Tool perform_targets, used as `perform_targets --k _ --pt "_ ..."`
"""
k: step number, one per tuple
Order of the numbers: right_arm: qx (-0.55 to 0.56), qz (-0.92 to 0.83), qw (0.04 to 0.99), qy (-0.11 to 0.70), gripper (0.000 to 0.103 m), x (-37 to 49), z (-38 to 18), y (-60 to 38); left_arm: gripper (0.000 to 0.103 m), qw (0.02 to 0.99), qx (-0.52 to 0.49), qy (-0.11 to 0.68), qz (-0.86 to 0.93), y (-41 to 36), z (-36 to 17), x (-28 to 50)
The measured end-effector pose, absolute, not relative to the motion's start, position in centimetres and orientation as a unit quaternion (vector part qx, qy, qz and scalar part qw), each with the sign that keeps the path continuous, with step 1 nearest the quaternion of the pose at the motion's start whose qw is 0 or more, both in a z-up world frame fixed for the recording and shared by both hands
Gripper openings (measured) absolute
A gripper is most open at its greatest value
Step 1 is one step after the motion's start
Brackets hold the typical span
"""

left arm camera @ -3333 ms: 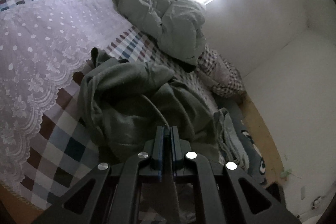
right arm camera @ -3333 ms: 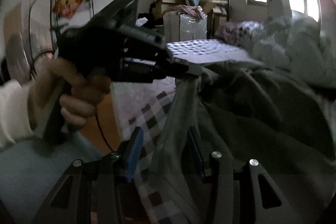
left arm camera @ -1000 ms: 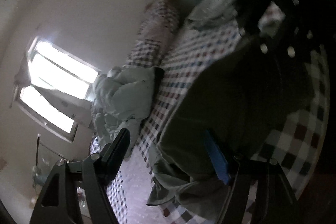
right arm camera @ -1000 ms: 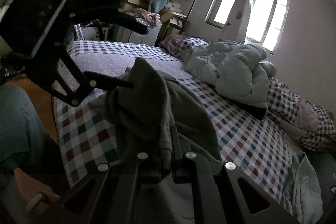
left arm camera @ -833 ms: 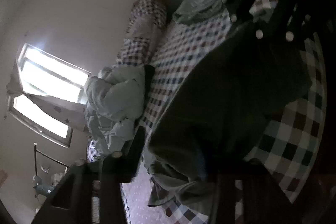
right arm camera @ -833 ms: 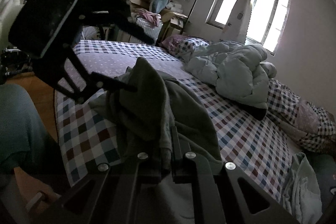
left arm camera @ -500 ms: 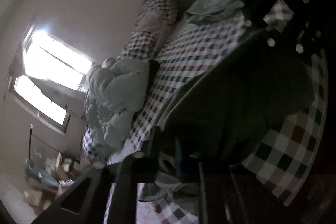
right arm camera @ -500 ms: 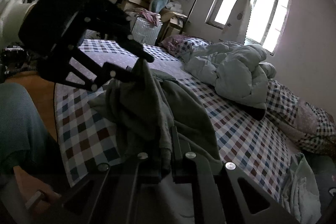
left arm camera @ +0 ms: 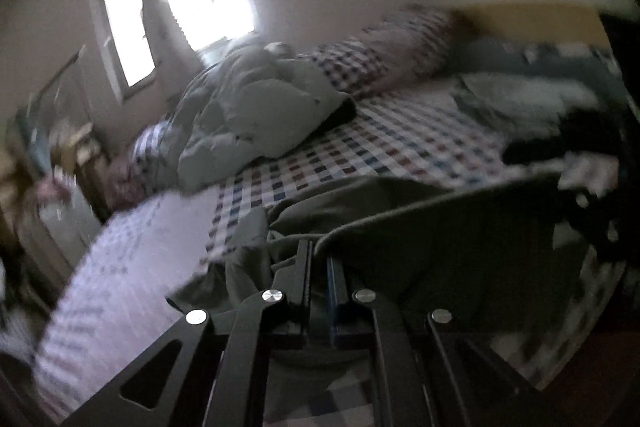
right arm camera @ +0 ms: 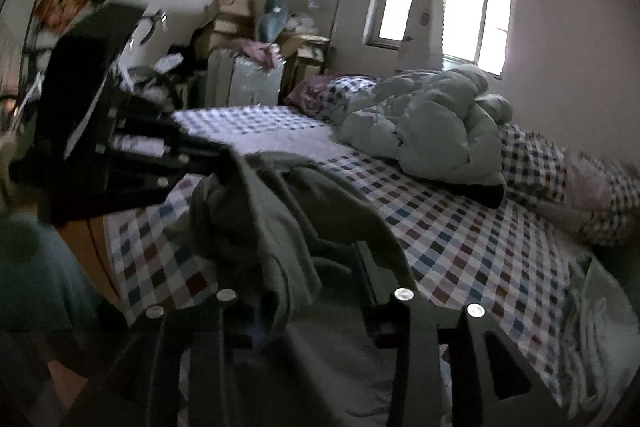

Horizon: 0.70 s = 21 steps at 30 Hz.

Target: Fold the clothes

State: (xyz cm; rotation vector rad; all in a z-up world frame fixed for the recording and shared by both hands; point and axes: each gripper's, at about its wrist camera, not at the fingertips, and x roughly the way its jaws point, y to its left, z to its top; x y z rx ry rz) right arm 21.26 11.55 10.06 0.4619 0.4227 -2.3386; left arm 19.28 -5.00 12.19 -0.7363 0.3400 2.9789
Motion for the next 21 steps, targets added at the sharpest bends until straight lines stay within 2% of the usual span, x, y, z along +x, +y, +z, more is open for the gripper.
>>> perform_targets --k 5,12,18,21 --pt "0.18 -0.913 0.342 0.128 0.054 20.7 10.7 13.7 0.005 -0.02 -0.208 0.024 0.978 -8.3 12.4 19.6" --pt "0.186 -0.931 0.304 0.077 0.056 20.1 11.2 19.3 0.005 -0.092 -0.193 -0.067 0.975 -15.2 12.0 20.0" --pt "0.199 -0.944 0.253 0.074 0.057 20.2 10.7 23.3 0.005 -0.141 -0.171 -0.089 0.971 -18.3 11.5 20.6" --pt "0.193 -0.947 0.229 0.115 0.057 21.7 9.9 23.2 0.005 -0.154 -0.172 -0.078 0.97 -18.8 11.1 20.3"
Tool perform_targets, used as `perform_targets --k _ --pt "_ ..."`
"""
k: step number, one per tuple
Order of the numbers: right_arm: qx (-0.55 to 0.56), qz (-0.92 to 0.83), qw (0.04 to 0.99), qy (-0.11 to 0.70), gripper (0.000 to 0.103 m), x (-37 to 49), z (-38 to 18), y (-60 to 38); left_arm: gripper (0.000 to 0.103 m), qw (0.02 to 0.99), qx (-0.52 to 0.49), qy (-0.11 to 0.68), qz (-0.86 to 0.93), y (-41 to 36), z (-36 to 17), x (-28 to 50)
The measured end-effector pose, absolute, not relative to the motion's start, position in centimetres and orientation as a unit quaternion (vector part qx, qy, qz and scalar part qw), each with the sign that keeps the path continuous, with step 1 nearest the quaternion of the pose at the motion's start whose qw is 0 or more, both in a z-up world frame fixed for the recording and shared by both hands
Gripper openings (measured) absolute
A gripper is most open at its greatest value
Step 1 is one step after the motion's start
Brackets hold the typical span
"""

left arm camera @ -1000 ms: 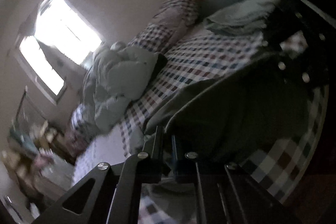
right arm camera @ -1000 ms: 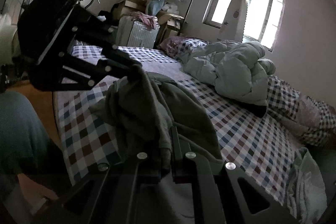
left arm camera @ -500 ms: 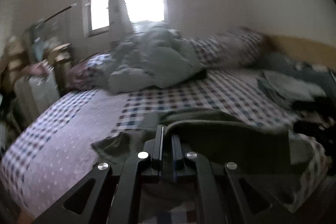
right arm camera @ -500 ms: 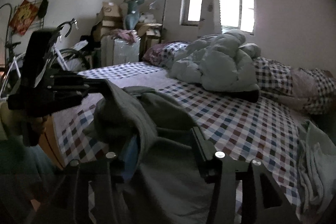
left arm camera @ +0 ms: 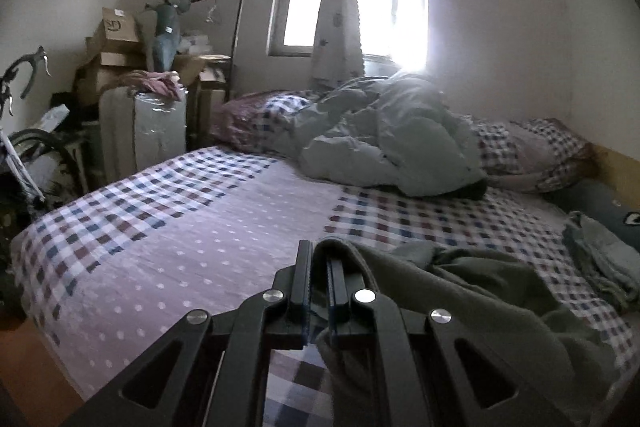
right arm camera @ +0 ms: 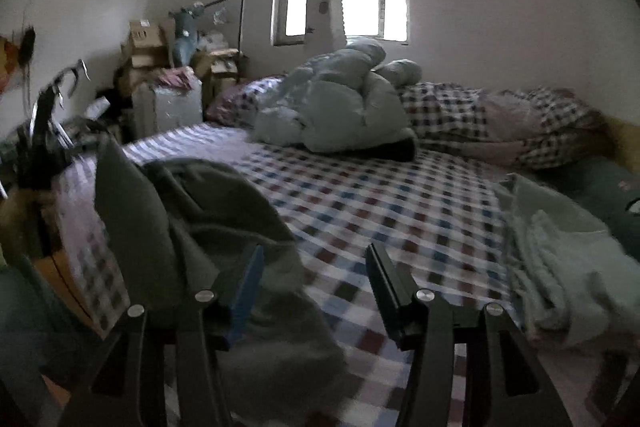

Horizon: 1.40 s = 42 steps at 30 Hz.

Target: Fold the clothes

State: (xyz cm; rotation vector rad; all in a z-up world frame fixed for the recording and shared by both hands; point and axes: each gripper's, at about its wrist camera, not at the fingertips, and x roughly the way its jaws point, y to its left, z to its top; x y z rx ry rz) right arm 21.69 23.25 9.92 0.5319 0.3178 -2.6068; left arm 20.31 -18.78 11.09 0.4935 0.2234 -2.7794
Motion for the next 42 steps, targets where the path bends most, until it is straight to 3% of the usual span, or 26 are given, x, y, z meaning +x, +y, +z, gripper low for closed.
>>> perform_targets --k 9,22,28,36,42 --pt "0.156 -0.884 0.201 0.392 0.057 28.6 2.4 17.5 0.005 0.162 0.183 0.091 -0.965 -19.4 10.2 19.0" --pt "0.141 -0.807 0.162 0.551 0.057 29.0 -4.2 17.1 0.005 0.168 0.192 0.102 -0.962 -18.7 9.7 18.0" --pt "0.066 -0.811 0.128 0.567 0.057 28.2 -4.3 15.9 0.005 0.169 0.191 0.098 -0.962 -18.4 9.7 17.9" --pt "-0.011 -0.874 0.084 0.478 0.059 29.3 1.6 17.4 0.005 0.167 0.19 0.097 -0.963 -18.3 9.8 17.8" --pt "-0.002 -0.877 0.083 0.473 0.061 29.6 1.8 17.2 0.005 0.167 0.192 0.095 -0.962 -18.1 9.7 17.8"
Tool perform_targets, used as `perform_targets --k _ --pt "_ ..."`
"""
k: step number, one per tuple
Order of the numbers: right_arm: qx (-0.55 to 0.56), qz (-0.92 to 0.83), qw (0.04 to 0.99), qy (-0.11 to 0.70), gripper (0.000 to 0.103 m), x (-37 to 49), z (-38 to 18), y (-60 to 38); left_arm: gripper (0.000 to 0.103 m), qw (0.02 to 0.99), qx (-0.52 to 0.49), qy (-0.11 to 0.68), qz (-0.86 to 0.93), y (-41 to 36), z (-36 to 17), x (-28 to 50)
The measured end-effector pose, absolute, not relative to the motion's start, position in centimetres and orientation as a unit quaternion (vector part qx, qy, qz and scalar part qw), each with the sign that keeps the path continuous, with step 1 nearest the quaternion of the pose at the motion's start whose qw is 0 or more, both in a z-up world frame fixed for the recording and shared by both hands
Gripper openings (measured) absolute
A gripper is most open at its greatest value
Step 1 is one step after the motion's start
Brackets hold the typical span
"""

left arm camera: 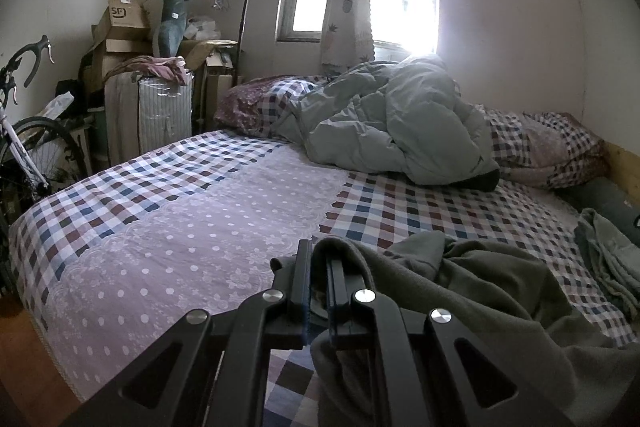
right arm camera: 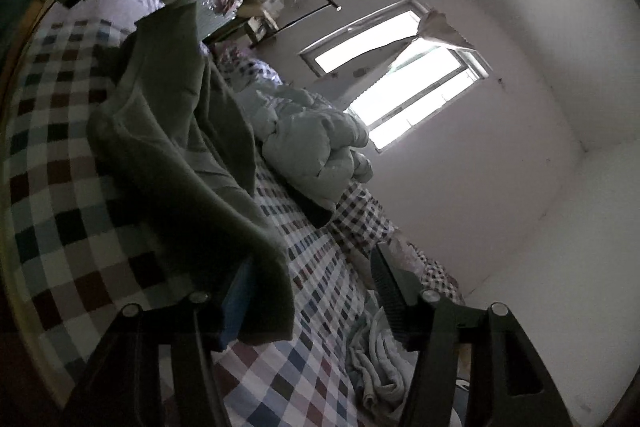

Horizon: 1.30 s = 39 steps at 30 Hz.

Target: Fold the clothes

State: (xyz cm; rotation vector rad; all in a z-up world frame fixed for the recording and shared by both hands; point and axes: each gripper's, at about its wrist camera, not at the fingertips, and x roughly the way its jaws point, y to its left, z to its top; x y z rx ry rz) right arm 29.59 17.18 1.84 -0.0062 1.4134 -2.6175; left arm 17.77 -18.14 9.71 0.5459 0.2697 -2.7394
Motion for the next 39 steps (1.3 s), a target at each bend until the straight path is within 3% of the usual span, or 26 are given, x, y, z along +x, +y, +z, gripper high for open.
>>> perform_targets --k 7,15,17,31,39 --pt "-0.017 -0.912 0.067 0.405 0.063 28.5 4.8 18.2 0.005 0.158 0.192 0.087 -0.965 -17.5 9.6 17.4" --pt "0.074 -0.899 0.097 0.421 0.063 25.3 2.9 17.8 0.005 0.164 0.189 0.082 -0.965 -17.1 9.5 17.0" --pt "0.082 -0.898 0.119 0.416 0.068 27.1 2.3 18.4 0.005 0.171 0.186 0.084 -0.964 -17.2 9.6 17.0" --pt "0.108 -0.807 0.155 0.559 0.07 29.3 -5.6 17.4 0.005 0.162 0.183 0.102 -0.964 -16.8 9.6 16.6" --pt "0.065 -0.809 0.144 0.566 0.07 27.6 -6.1 15.3 0.005 0.162 0.184 0.113 -0.963 -16.9 9.4 16.5"
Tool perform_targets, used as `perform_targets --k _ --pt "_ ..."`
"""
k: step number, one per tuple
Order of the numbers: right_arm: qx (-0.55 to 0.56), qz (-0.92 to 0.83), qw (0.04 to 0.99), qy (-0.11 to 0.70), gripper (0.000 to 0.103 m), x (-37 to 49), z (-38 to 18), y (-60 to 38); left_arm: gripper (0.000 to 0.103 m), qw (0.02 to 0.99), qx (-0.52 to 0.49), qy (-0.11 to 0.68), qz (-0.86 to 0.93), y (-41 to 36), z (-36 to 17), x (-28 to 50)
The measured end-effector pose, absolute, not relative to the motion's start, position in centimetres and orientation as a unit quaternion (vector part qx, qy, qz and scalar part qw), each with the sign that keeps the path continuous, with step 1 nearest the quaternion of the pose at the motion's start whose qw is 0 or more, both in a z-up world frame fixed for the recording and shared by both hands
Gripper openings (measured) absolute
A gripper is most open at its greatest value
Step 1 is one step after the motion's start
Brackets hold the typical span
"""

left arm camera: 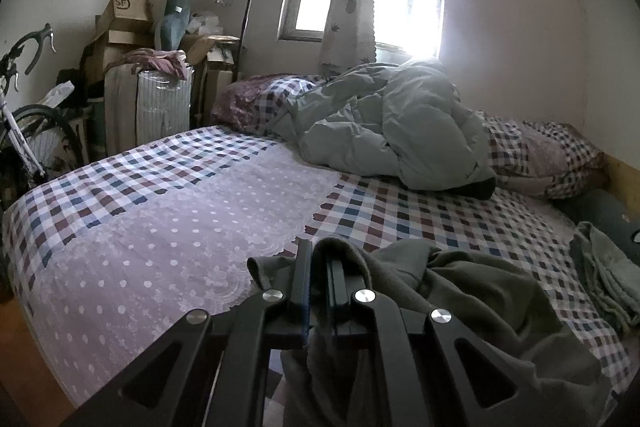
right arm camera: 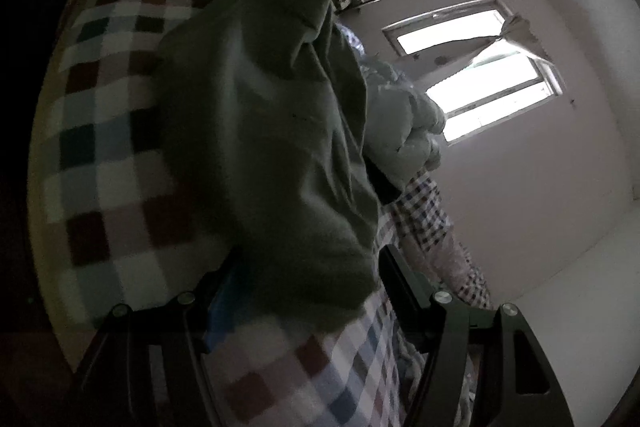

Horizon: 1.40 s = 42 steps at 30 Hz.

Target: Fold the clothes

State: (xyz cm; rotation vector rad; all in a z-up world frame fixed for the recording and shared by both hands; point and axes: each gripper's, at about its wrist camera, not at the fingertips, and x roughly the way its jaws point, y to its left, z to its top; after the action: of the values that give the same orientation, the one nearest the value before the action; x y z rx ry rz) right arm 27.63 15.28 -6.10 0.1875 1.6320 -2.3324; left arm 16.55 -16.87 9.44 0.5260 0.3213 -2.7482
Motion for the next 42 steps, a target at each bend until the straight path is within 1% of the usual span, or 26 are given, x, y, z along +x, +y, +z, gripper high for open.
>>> perform_targets --k 2,6,10,12,16,22,26,31,33,34,35,36,37,38,40,42 --pt "0.054 -0.808 0.141 0.57 0.071 27.3 -6.3 14.6 0.005 0.16 0.185 0.108 -0.964 -16.7 9.4 16.4" --pt "0.0 -0.826 0.097 0.555 0.071 27.5 -4.5 14.6 0.005 0.158 0.185 0.109 -0.964 -16.7 9.4 16.3" --pt "-0.034 -0.867 0.049 0.495 0.072 27.3 -0.5 15.9 0.005 0.157 0.186 0.108 -0.964 -16.7 9.3 16.3" --pt "-0.034 -0.874 0.035 0.483 0.071 27.0 0.3 16.3 0.005 0.158 0.186 0.107 -0.964 -16.6 9.3 16.4" --pt "-0.04 -0.88 0.022 0.473 0.071 26.5 0.9 16.5 0.005 0.161 0.186 0.108 -0.963 -16.6 9.3 16.4" --pt "-0.086 -0.897 -0.002 0.433 0.072 27.4 3.7 16.8 0.005 0.161 0.186 0.099 -0.964 -16.3 9.3 16.3" --pt "-0.09 -0.907 -0.018 0.411 0.072 27.1 5.1 17.4 0.005 0.16 0.187 0.093 -0.965 -16.2 9.2 16.4" --pt "-0.093 -0.914 -0.001 0.396 0.071 27.4 6.5 17.4 0.005 0.161 0.184 0.097 -0.965 -16.6 9.3 16.6" --pt "-0.081 -0.915 0.019 0.395 0.066 27.9 6.9 17.6 0.005 0.162 0.181 0.1 -0.965 -16.7 9.3 16.7" --pt "-0.071 -0.915 0.031 0.396 0.053 28.2 7.0 17.7 0.005 0.162 0.176 0.102 -0.966 -16.7 9.5 16.9" --pt "-0.061 -0.915 0.043 0.396 0.037 28.5 7.2 17.9 0.005 0.162 0.17 0.104 -0.966 -16.8 9.6 17.1" --pt "-0.052 -0.916 0.054 0.393 0.031 28.5 7.3 18.0 0.005 0.162 0.164 0.105 -0.967 -16.8 9.8 17.3" --pt "-0.044 -0.917 0.064 0.391 0.019 28.5 7.5 18.0 0.005 0.163 0.155 0.105 -0.969 -16.7 10.1 17.5" --pt "-0.037 -0.919 0.075 0.386 0.011 28.5 7.8 18.1 0.005 0.165 0.148 0.106 -0.969 -16.7 10.3 17.8" --pt "-0.03 -0.923 0.101 0.369 0.01 29.1 8.7 18.6 0.005 0.168 0.133 0.114 -0.97 -16.9 10.8 18.6" --pt "-0.023 -0.929 0.127 0.347 0.009 29.5 9.8 19.1 0.005 0.178 0.094 0.133 -0.97 -17.1 12.0 20.5"
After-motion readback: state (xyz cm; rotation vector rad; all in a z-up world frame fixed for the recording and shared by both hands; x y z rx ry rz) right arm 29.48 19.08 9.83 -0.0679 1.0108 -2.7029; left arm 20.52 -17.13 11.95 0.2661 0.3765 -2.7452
